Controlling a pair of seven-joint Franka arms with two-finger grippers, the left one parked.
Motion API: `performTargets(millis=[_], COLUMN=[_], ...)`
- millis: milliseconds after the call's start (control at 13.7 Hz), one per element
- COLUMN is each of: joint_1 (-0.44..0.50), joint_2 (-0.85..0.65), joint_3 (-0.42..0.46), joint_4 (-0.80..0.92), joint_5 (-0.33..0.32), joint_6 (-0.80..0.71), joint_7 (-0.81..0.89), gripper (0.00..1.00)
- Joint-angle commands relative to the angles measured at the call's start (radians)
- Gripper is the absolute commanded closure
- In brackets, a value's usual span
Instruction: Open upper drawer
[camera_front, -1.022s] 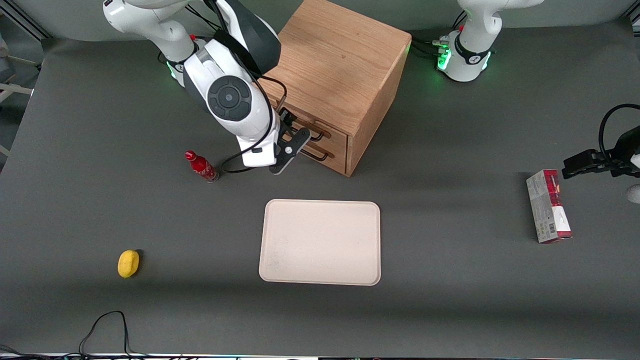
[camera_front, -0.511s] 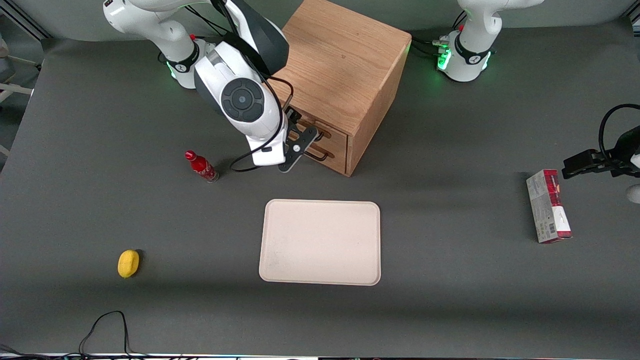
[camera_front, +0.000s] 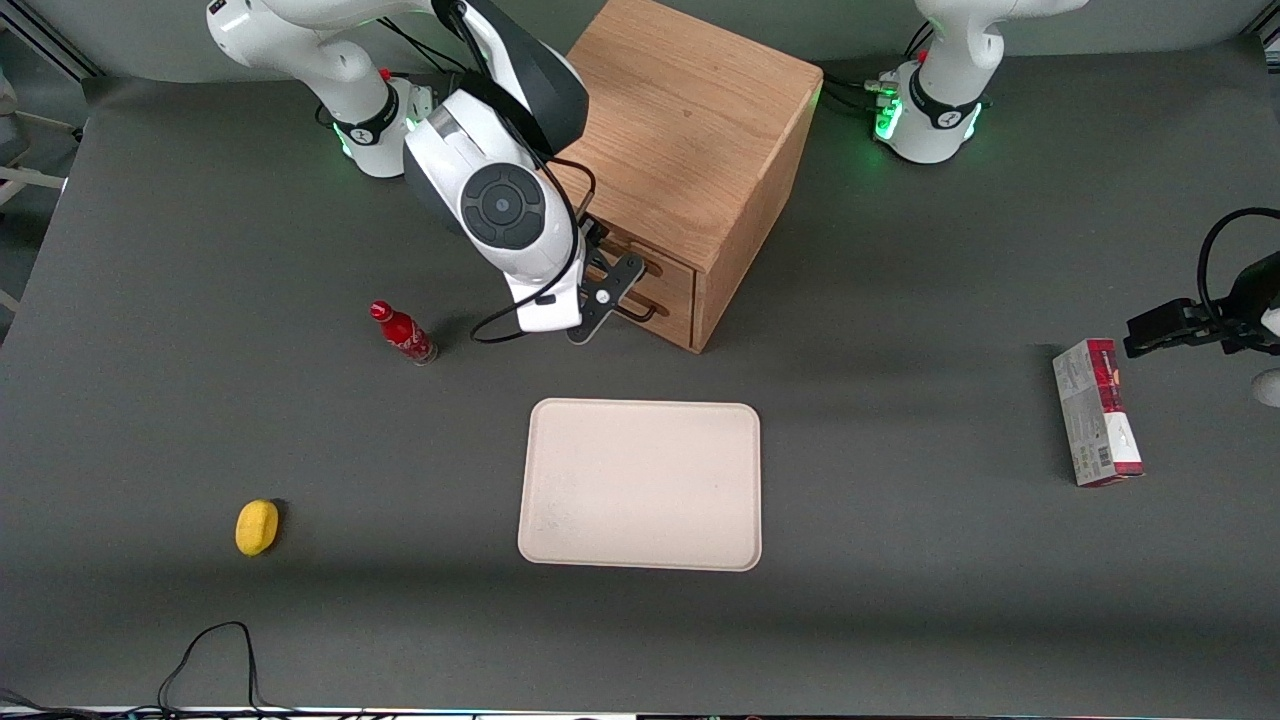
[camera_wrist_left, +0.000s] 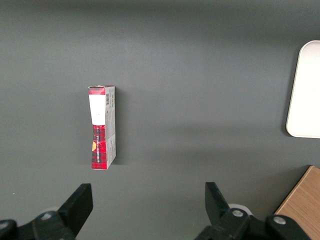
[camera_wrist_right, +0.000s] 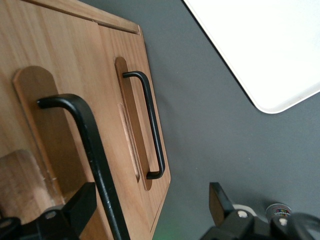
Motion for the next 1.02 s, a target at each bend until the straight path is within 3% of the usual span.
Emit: performTargets(millis=[0, 949], joint_1=[0.005, -0.038], joint_2=[0.032, 0.104], joint_3=[-0.003, -0.014], joint_4=[0.028, 0.109], joint_5=[0.015, 0.012], joint_6=[-0.005, -0.005], joint_7=[-0.023, -0.082], gripper=[0.00, 0.00])
